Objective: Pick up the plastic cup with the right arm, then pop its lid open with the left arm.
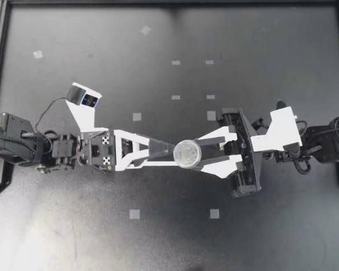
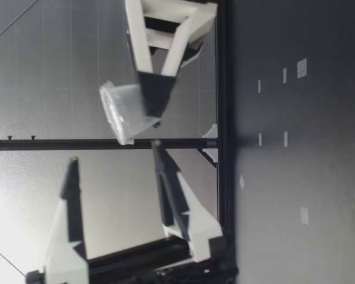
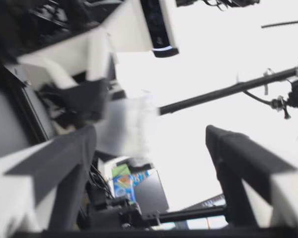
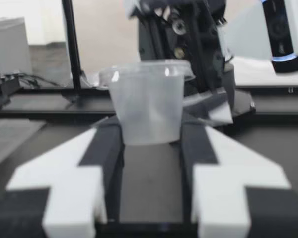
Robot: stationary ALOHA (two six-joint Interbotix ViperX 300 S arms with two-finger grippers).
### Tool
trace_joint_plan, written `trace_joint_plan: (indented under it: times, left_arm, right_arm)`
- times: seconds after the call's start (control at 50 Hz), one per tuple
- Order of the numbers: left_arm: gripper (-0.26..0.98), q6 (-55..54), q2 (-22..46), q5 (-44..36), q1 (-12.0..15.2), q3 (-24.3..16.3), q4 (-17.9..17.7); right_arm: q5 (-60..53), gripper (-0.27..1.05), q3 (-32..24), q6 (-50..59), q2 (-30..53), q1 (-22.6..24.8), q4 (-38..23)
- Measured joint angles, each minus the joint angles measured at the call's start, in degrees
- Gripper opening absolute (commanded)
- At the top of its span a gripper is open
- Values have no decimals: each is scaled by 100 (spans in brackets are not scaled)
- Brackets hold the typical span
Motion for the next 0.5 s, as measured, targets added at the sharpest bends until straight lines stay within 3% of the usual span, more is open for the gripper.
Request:
trace_joint_plan:
  times: [0.16,0.5]
  left_arm:
    - [83,9,-105,211,-26,-70,272]
    - [83,624,-668,466,-53,185,290]
  right_arm:
    - [387,30,9,62,141,53,35]
    - [562,30,316,475,264,44,53]
